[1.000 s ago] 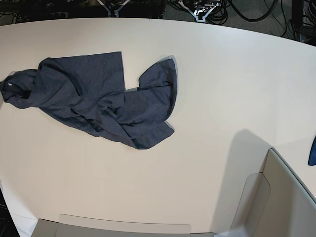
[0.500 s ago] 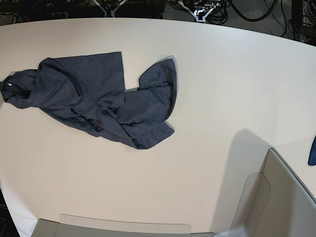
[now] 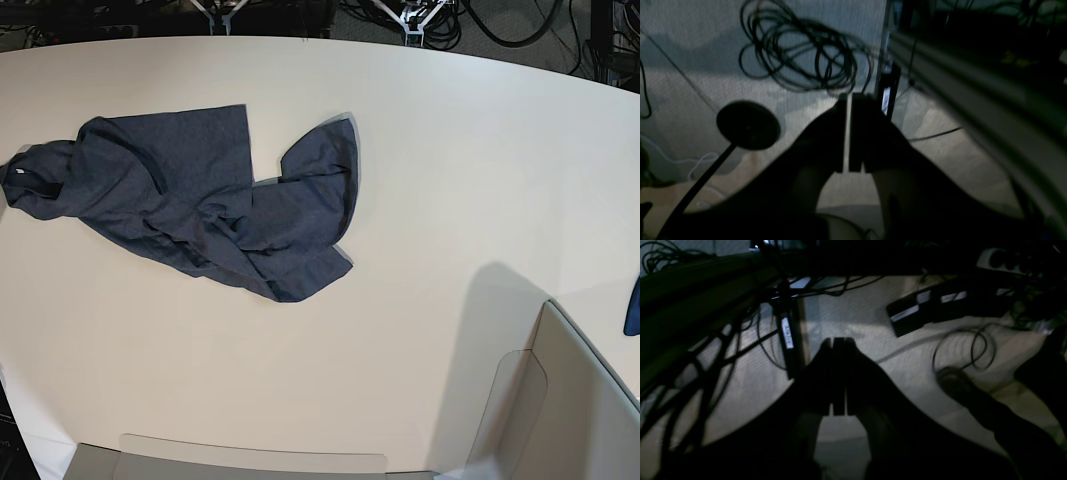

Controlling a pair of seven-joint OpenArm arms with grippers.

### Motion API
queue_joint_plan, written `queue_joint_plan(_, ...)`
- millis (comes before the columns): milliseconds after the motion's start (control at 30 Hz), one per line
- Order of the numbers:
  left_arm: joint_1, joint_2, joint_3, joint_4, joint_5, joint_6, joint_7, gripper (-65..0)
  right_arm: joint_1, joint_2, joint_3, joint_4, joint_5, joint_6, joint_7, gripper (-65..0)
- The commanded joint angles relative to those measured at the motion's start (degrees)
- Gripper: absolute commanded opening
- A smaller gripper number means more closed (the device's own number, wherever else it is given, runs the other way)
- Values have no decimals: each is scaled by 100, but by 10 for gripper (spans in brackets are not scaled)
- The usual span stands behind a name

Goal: Layout the t-shirt on the table in an organized manner, then fold the t-shirt properly

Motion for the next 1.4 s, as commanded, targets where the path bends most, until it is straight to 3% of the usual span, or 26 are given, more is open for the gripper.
queue_joint_plan(0,45,-6,8,65,12,-6,-124,-649,-210,30,-1,255,-14,-12,20,-648)
queue_joint_plan(400,1803,-76,43,2245,12,-6,-221,-649,-2065,258,16,2154,12,-12,20,-648)
queue_joint_plan(600,2708,-287,561,3309,3,-6,-221,-649,-2917,285,8,3165,-6,-12,20,-648)
queue_joint_plan(733,3368,-340,640,4381,3,-6,-212,-649,-3471,469,8,4070,-6,-12,20,-648)
queue_joint_plan(967,4405,-867,913,6412,3,-6,271,-650,-4605,847,51,5925,21,-21,20,-648)
queue_joint_plan(1200,5398,-1456,983,8399,3,-6,359,-650,-5414,882,51,7323,-6,-30,20,-648)
queue_joint_plan(1367,5794,-1922,983,9410,3,-6,799,-650,-5898,997,69,8264,-14,-38,20,-648)
